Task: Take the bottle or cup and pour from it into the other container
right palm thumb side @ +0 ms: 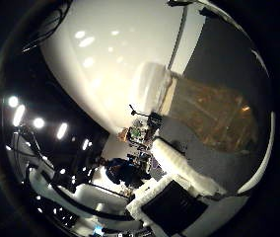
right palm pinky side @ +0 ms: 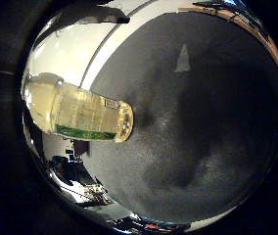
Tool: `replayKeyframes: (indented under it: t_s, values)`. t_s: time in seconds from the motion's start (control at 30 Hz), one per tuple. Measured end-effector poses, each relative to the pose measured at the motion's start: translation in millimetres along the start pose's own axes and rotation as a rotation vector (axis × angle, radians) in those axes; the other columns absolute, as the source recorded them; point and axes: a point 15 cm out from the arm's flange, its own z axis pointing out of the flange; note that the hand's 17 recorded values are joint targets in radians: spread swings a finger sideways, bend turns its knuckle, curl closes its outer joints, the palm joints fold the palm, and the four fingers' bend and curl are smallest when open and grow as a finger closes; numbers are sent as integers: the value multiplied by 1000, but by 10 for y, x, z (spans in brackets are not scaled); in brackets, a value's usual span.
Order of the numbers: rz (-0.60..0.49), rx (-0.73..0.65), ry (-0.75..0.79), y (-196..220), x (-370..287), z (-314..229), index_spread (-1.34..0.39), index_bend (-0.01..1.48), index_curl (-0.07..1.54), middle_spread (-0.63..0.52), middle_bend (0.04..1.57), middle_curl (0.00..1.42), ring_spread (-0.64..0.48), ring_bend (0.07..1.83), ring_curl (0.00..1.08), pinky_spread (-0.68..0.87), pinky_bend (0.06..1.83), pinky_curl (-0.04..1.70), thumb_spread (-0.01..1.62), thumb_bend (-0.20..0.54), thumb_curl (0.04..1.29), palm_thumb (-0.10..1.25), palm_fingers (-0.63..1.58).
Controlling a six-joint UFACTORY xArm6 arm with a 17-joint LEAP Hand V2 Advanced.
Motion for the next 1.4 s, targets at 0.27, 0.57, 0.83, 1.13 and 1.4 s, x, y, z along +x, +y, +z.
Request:
replayKeyframes:
  t_s: [0.27,0.57,0.83,1.13,1.4]
  values:
    - [-13,-208,64,239,-88,232,-184,171,290,-8,453,385,30,816,246,338,1003,-16,1008,-26,346,627,441]
    - [-46,-219,77,202,-213,203,-284,391,453,-142,805,561,-175,1077,388,-325,1185,61,956,-8,445,833,1206]
    - [-46,-214,71,204,-222,191,-225,903,723,-114,1121,712,-188,1264,531,-290,1411,271,852,-11,567,1001,1201]
    - [-108,-204,60,89,-496,167,-194,1142,812,-140,1303,812,-232,1349,671,-224,1501,427,649,-13,732,1111,1073]
    - [-239,-246,108,-140,-1239,292,-181,1200,806,-133,1339,832,-257,1326,766,-195,1526,531,532,-15,832,1141,1068]
